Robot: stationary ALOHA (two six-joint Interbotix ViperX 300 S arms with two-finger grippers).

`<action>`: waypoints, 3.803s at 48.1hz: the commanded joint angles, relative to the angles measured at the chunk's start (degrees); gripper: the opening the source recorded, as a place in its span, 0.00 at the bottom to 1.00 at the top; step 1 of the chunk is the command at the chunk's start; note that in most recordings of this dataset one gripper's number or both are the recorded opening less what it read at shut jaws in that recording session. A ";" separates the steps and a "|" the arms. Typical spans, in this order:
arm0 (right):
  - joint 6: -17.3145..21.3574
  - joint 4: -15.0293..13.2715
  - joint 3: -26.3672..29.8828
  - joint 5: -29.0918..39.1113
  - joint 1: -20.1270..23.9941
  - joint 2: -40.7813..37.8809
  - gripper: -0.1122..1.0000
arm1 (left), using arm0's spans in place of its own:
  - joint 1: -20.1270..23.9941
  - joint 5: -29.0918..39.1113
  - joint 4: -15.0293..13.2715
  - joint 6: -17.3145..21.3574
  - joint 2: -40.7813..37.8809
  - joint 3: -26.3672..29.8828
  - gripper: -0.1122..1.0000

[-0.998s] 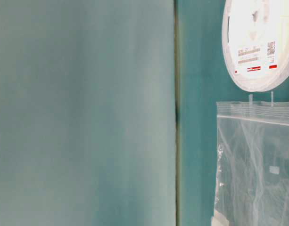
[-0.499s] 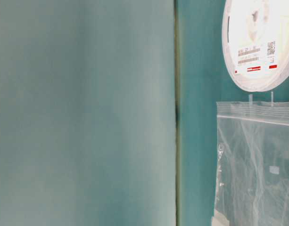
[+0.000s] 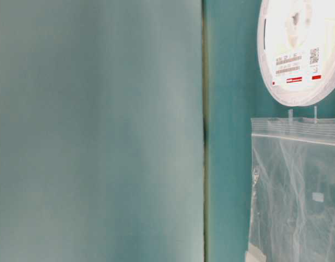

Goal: Take out the reel from the clear zip bag.

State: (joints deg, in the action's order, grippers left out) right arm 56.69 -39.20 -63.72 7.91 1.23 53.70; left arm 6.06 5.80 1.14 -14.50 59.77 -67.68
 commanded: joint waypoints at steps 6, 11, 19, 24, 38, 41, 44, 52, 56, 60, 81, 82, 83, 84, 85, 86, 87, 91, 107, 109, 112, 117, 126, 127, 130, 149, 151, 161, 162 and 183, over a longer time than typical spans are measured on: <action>-0.53 -0.26 1.32 1.14 0.35 -0.18 0.88 | -0.53 -0.53 0.18 0.44 0.26 1.58 0.91; -0.62 -0.35 1.23 1.58 0.44 -0.09 0.88 | -0.62 -0.53 0.18 0.79 0.35 1.67 0.91; -0.53 -1.32 1.23 3.78 0.44 0.00 0.88 | -0.62 -0.53 0.18 0.79 0.53 1.67 0.91; -0.53 -1.41 1.32 4.22 0.44 0.44 0.88 | -0.70 -0.62 0.18 0.62 0.53 1.67 0.91; -0.53 -1.41 1.05 5.54 0.44 1.14 0.88 | -0.70 -0.53 0.18 0.97 0.53 1.67 0.91; -0.53 -1.32 1.05 5.45 0.44 1.14 0.88 | -0.70 -0.62 0.18 0.97 0.53 1.67 0.91; -0.53 -1.32 1.05 5.45 0.44 1.23 0.88 | -0.62 -0.62 0.18 0.97 0.53 1.67 0.91; -0.53 -1.32 0.97 5.45 0.44 1.14 0.88 | -0.70 -0.53 0.18 0.88 0.53 1.67 0.91; -0.62 -1.41 0.97 5.45 0.44 1.23 0.88 | -0.70 -0.53 0.18 0.88 0.53 1.67 0.91; -0.62 -1.41 0.97 5.45 0.44 1.23 0.88 | -0.70 -0.53 0.18 0.88 0.53 1.67 0.91; -0.62 -1.41 0.88 5.54 0.44 1.23 0.88 | -0.70 0.09 0.18 0.97 1.14 2.02 0.91; -0.62 -1.41 0.88 5.54 0.44 1.23 0.88 | -0.62 0.18 0.18 1.05 1.23 2.02 0.91; -0.62 -1.41 0.88 5.54 0.44 1.23 0.88 | -0.62 0.26 0.18 1.05 1.32 2.02 0.91; -0.62 -1.41 0.88 5.54 0.44 1.14 0.88 | -0.70 0.35 0.18 1.05 1.41 2.11 0.91; -0.62 -1.41 0.88 5.54 0.44 1.14 0.88 | -0.62 0.44 0.18 1.05 1.58 2.11 0.91; -0.62 -1.41 0.88 5.62 0.44 1.14 0.88 | -0.70 0.53 0.18 1.05 1.67 2.11 0.91; -0.62 -1.32 0.88 5.62 0.44 1.23 0.88 | -0.62 0.70 0.18 1.05 1.76 2.11 0.91; -0.62 -1.32 0.88 5.54 0.44 1.14 0.88 | -0.70 1.41 0.18 1.05 2.02 2.11 0.91; -0.53 -1.41 0.88 5.71 0.44 1.23 0.88 | -0.70 2.02 0.18 1.05 2.11 2.20 0.91; -0.53 -1.32 0.88 5.71 0.44 1.23 0.88 | -0.70 2.02 0.18 1.05 2.20 2.20 0.91; -0.53 -1.41 0.88 5.71 0.44 1.14 0.88 | -0.62 2.02 0.18 1.05 2.20 2.20 0.91; -0.35 -1.41 0.88 5.71 0.44 1.23 0.88 | -0.62 2.02 0.18 0.97 2.20 2.20 0.91; -0.35 -1.32 0.88 5.54 0.44 1.23 0.88 | -0.62 2.02 0.18 0.97 2.20 2.20 0.91; -0.35 -1.32 0.88 5.54 0.44 1.23 0.88 | -0.62 2.02 0.18 0.97 2.20 2.20 0.91; -0.35 -1.41 0.88 5.62 0.44 1.23 0.88 | -0.70 2.02 0.18 0.97 2.20 2.20 0.91; -0.26 -1.41 0.88 5.54 0.44 1.41 0.88 | -0.70 2.11 0.18 0.97 2.37 2.29 0.91; -0.26 -1.32 0.88 5.62 0.44 1.58 0.88 | -0.62 2.02 0.18 0.97 2.46 2.20 0.91; -0.18 -1.32 0.88 5.71 0.44 2.02 0.88 | -0.70 2.11 0.18 0.97 2.46 2.20 0.91; -0.18 -1.41 0.88 5.71 0.44 2.20 0.88 | -0.62 2.02 0.18 1.05 2.46 2.20 0.91; -0.18 -1.32 0.70 5.71 0.44 3.69 0.88 | -0.62 2.11 0.18 0.97 2.46 2.29 0.91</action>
State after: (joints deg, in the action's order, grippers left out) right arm 56.69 -40.34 -63.81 13.89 1.58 57.57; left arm 5.36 8.09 1.14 -13.62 62.49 -67.06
